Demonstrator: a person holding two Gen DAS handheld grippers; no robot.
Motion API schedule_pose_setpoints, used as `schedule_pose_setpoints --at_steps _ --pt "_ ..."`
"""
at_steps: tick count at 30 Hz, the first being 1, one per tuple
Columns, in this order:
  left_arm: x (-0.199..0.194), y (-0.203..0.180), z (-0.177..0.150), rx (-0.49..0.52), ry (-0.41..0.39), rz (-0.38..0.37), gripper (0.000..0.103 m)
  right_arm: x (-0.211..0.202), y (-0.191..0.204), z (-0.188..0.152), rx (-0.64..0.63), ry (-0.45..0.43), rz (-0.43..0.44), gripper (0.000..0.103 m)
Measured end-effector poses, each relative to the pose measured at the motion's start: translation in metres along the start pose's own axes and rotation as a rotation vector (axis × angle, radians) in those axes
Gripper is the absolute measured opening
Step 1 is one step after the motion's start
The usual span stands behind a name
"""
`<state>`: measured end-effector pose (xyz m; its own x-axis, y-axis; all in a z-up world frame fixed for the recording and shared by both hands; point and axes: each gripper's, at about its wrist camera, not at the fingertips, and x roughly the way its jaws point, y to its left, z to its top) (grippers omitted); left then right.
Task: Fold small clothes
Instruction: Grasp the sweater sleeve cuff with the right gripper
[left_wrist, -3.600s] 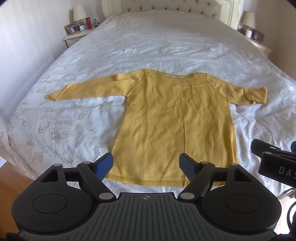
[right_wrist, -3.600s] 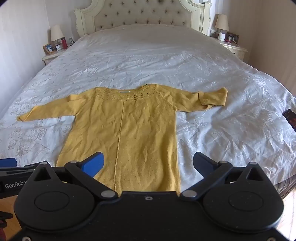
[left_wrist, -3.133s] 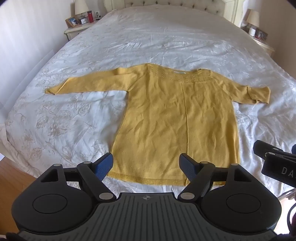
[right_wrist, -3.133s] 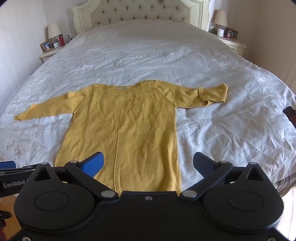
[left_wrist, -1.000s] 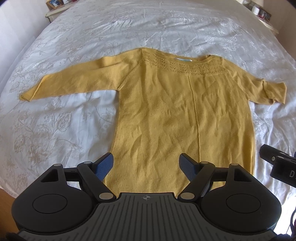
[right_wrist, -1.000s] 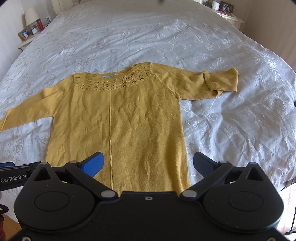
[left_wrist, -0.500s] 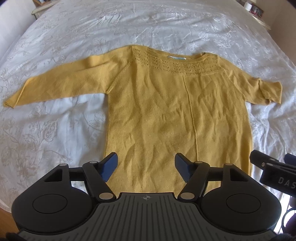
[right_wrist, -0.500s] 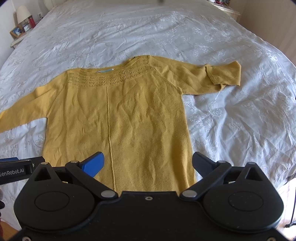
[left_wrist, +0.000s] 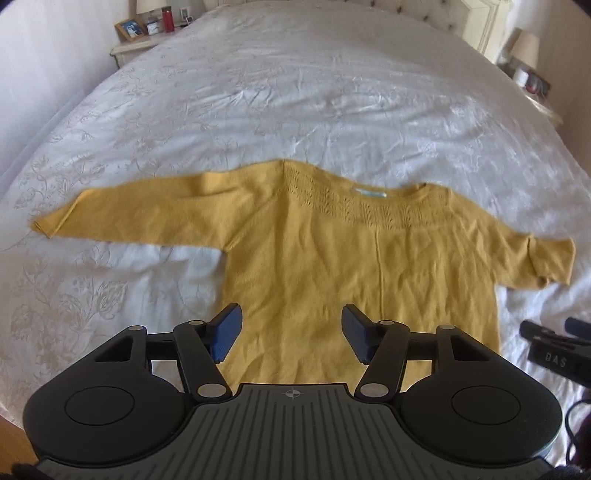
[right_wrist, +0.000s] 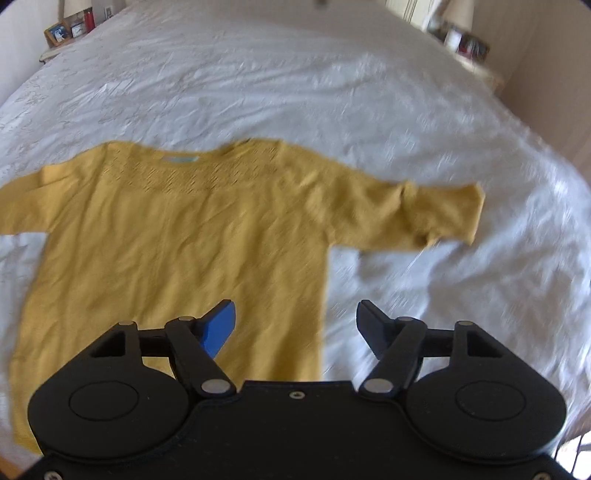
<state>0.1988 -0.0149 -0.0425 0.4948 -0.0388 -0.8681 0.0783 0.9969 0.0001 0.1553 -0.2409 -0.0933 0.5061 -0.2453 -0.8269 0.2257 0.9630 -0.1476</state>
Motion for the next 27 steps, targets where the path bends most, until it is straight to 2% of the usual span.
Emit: schedule_pose_setpoints --at_steps 2,4,5,7,10,17,21,27 --pt "0.001 -0.01 0.005 -0.01 -0.011 0.008 0.059 0.01 -0.015 0.006 -0.026 -0.072 -0.066 0.073" --pt "0.003 -0.021 0.007 -0.018 -0.019 0.021 0.059 0.025 -0.031 0.014 -0.041 -0.096 -0.086 0.07" --pt "0.005 -0.026 0.008 -0.018 -0.02 0.027 0.059 0.034 -0.04 0.017 -0.039 -0.091 -0.081 0.067" --pt "0.009 -0.036 0.009 -0.021 -0.02 0.034 0.059 0.055 -0.059 0.023 -0.014 -0.072 -0.048 0.055" --pt "0.014 -0.049 0.006 -0.032 -0.018 0.029 0.059 0.087 -0.082 0.032 0.018 -0.004 -0.02 0.046" --pt "0.027 -0.07 0.003 -0.043 0.057 0.078 0.059 0.137 -0.109 0.044 -0.038 -0.016 -0.068 0.046" --pt "0.031 -0.072 0.004 -0.099 0.087 0.071 0.058 0.161 -0.108 0.048 -0.079 -0.021 -0.059 0.046" --pt "0.037 -0.082 0.007 -0.098 0.122 0.102 0.058 0.193 -0.103 0.045 -0.125 0.011 -0.085 0.046"
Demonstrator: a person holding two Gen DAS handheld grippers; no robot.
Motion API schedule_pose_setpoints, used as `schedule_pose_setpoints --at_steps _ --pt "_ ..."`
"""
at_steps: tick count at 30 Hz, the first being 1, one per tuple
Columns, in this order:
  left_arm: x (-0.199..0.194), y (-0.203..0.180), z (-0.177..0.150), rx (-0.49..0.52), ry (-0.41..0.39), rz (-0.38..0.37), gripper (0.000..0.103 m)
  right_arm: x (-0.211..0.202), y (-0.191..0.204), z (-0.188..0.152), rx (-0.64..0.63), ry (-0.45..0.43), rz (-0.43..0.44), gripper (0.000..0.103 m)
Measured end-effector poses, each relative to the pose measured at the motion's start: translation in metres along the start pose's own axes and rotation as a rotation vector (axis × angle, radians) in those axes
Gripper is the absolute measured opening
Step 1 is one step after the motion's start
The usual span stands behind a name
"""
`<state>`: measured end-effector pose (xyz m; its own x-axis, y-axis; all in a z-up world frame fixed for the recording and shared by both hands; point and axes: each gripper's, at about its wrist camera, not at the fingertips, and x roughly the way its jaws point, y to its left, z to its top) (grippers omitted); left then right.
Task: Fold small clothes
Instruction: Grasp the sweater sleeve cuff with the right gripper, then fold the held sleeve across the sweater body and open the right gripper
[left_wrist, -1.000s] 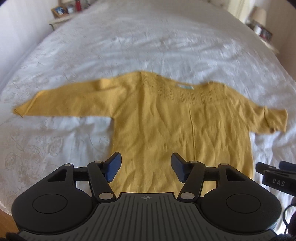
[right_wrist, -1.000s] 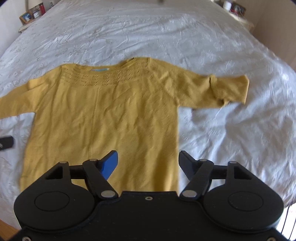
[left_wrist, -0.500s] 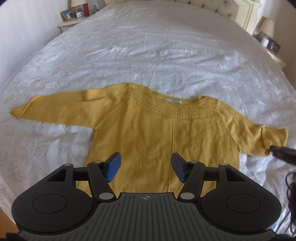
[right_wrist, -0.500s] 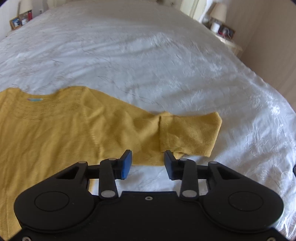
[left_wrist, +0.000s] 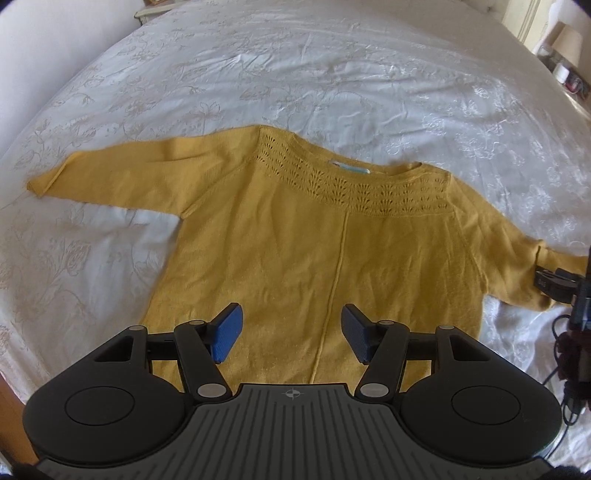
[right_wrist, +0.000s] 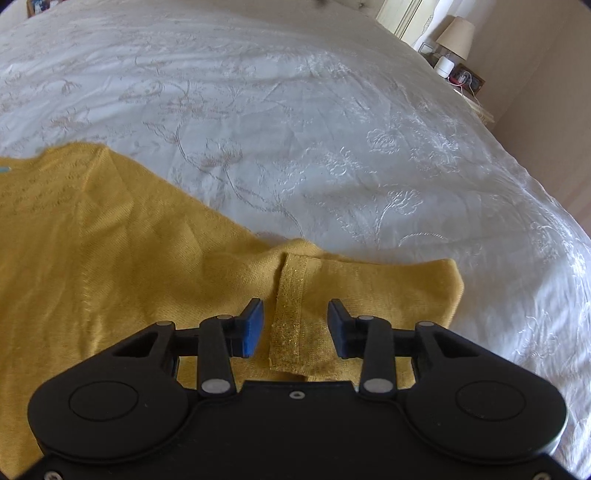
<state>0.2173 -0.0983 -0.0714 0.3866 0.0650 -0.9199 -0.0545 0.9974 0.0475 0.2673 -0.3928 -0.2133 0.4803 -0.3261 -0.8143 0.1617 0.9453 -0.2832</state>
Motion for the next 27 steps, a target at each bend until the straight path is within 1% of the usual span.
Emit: schedule_pose_setpoints --at_steps 5,6,7,9,10,12,13,15,19,22,24,27 --pt "0.003 -0.008 0.002 0.002 0.013 0.018 0.058 0.014 -0.001 -0.01 -0.036 0.022 -0.033 0.045" --pt "0.004 -0.009 0.003 0.0 0.016 0.018 0.058 0.013 -0.004 -0.011 -0.033 0.02 -0.029 0.043" --pt "0.004 -0.01 0.003 -0.001 0.019 0.017 0.058 0.013 -0.009 -0.011 -0.023 0.024 -0.016 0.034" --pt "0.005 -0.012 0.003 0.003 0.022 0.016 0.058 0.01 -0.023 -0.012 0.026 0.032 0.013 0.019" --pt "0.006 -0.012 0.003 0.007 0.023 0.015 0.058 0.007 -0.035 -0.011 0.08 0.033 0.052 0.016" --pt "0.007 -0.012 0.003 0.01 0.023 0.013 0.058 0.0 -0.06 -0.012 0.199 0.037 0.113 0.016" --pt "0.008 -0.012 0.003 0.012 0.023 0.011 0.058 -0.005 -0.073 -0.013 0.262 0.042 0.134 0.016" --pt "0.009 -0.01 0.004 0.019 0.018 0.008 0.058 -0.017 -0.093 -0.014 0.338 0.038 0.154 0.016" --pt "0.012 -0.003 0.005 0.047 0.004 0.011 0.058 -0.045 -0.125 -0.01 0.443 0.018 0.194 0.016" --pt "0.017 0.006 0.007 0.064 0.002 -0.007 0.058 -0.069 -0.141 -0.002 0.525 -0.013 0.225 0.016" --pt "0.021 0.014 0.008 0.069 -0.002 -0.021 0.058 -0.087 -0.146 0.006 0.558 -0.041 0.242 0.016" --pt "0.026 0.029 0.01 0.07 -0.003 -0.05 0.058 -0.115 -0.14 0.026 0.568 -0.084 0.268 0.016"
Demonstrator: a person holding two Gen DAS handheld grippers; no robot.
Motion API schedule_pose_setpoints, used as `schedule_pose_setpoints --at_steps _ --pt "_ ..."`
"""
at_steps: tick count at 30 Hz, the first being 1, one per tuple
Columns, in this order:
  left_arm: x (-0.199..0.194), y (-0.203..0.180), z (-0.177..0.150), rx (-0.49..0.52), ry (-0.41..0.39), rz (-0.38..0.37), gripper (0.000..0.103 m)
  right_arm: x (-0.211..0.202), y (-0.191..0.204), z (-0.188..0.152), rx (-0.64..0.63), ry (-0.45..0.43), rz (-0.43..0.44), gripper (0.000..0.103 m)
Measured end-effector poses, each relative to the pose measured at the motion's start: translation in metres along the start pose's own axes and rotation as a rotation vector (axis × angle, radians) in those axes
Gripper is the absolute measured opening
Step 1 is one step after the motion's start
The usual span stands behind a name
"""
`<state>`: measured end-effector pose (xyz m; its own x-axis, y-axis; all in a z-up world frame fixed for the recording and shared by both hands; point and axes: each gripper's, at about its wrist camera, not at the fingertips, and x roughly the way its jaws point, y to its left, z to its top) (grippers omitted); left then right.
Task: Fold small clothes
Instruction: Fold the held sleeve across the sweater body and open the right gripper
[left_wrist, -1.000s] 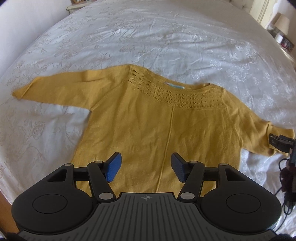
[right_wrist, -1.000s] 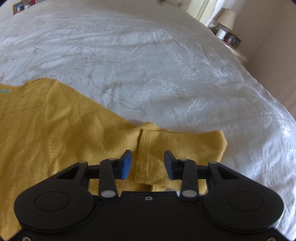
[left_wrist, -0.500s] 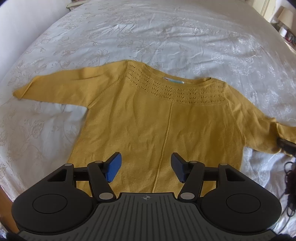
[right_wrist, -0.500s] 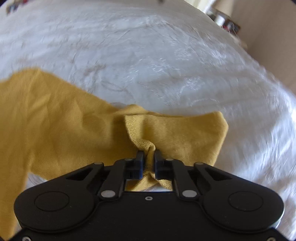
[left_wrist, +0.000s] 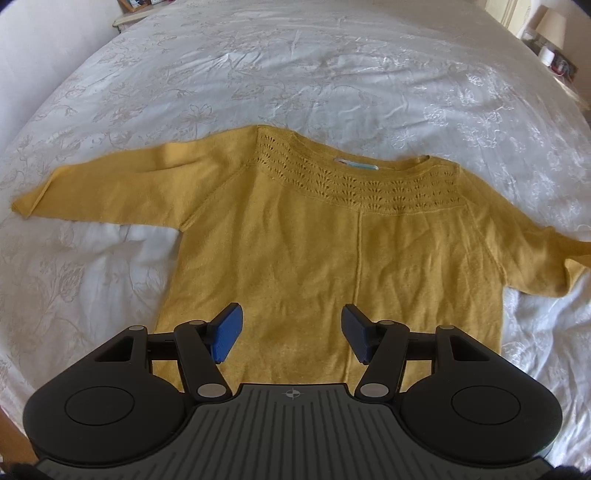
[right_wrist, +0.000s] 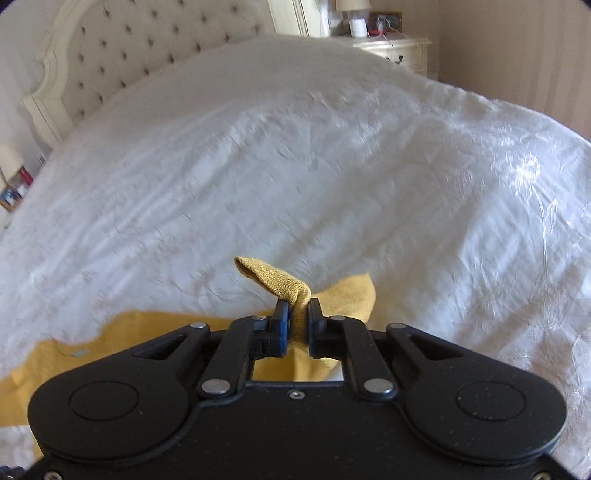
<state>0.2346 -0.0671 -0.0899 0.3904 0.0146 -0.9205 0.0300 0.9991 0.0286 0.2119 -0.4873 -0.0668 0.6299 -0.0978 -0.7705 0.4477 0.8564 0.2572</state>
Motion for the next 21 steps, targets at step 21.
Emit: schedule_pose_setpoints --at_steps 21 --pt "0.002 0.169 -0.003 -0.062 -0.066 0.032 0.058 0.027 0.31 -0.075 -0.137 0.14 0.402 0.016"
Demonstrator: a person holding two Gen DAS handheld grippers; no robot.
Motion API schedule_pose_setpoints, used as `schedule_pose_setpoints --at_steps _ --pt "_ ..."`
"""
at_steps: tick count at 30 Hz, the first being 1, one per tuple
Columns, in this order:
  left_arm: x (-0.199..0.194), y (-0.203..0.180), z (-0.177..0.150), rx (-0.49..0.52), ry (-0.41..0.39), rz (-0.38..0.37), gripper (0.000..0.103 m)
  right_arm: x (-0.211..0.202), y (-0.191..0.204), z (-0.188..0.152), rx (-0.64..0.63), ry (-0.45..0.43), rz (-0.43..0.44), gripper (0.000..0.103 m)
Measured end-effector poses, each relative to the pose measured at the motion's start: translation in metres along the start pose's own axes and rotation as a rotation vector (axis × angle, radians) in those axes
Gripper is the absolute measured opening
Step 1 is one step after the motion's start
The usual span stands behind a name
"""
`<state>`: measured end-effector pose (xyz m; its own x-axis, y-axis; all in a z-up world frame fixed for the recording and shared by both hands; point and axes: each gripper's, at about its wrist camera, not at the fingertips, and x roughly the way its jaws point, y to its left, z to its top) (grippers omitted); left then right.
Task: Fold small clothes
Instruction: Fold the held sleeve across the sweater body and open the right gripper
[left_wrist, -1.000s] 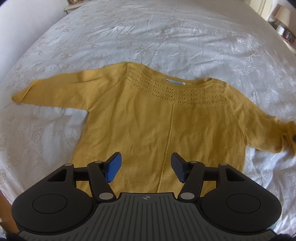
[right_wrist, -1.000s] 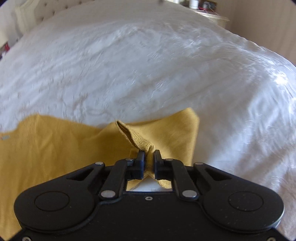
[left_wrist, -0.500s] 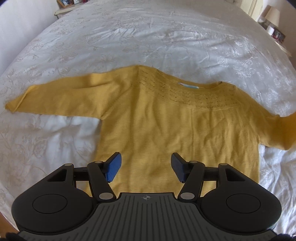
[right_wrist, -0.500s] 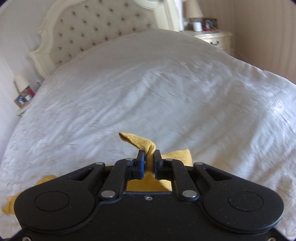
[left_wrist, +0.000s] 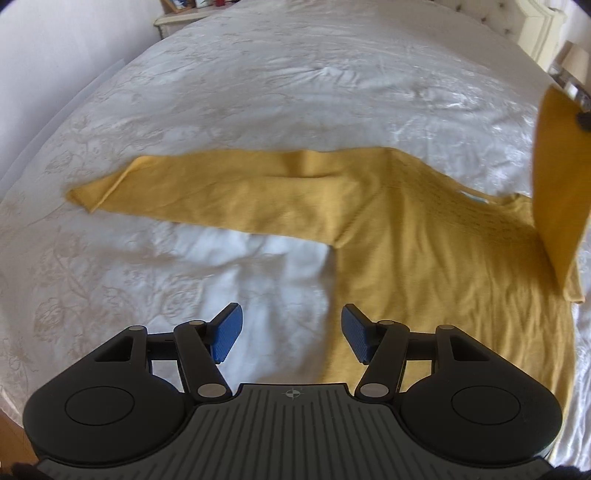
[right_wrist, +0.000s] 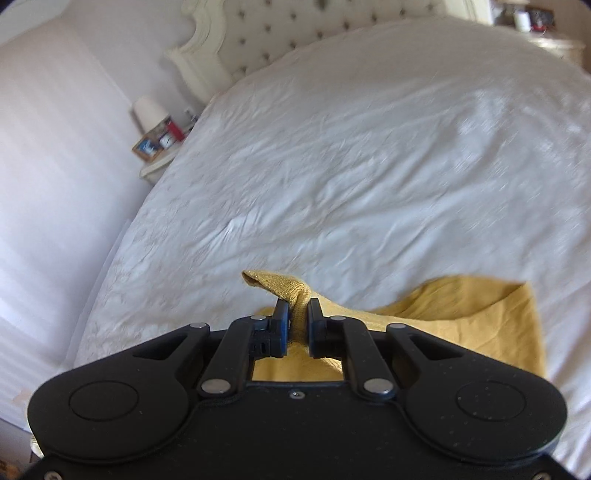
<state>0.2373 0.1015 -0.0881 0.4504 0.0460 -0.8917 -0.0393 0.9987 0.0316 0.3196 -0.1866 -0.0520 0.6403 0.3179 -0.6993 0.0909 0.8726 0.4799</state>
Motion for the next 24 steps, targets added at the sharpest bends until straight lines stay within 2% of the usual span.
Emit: schedule_pose_setpoints --at_steps 6,8,10,13,14,20,24 --pt "0.003 0.025 -0.001 -0.02 0.001 0.021 0.058 0.077 0.037 -0.062 -0.057 0.121 -0.002 0.017" --pt "0.005 0.03 -0.001 -0.025 0.002 0.024 0.058 0.088 0.045 -0.078 -0.097 0.144 0.004 0.023" --pt "0.006 0.031 0.0 -0.027 -0.001 0.023 0.058 0.088 0.052 -0.091 -0.141 0.139 0.006 0.031" --pt "0.01 0.029 0.003 -0.022 -0.01 0.016 0.058 0.084 0.057 -0.102 -0.205 0.126 -0.025 0.062" --pt "0.012 0.026 0.005 -0.017 -0.011 0.012 0.058 0.08 0.054 -0.106 -0.225 0.118 -0.041 0.066" --pt "0.031 -0.005 0.021 0.02 -0.019 -0.043 0.058 0.059 0.013 -0.121 -0.267 0.145 -0.148 0.066" --pt "0.052 -0.04 0.026 0.105 -0.03 -0.069 0.058 0.039 -0.024 -0.127 -0.227 0.161 -0.217 0.066"
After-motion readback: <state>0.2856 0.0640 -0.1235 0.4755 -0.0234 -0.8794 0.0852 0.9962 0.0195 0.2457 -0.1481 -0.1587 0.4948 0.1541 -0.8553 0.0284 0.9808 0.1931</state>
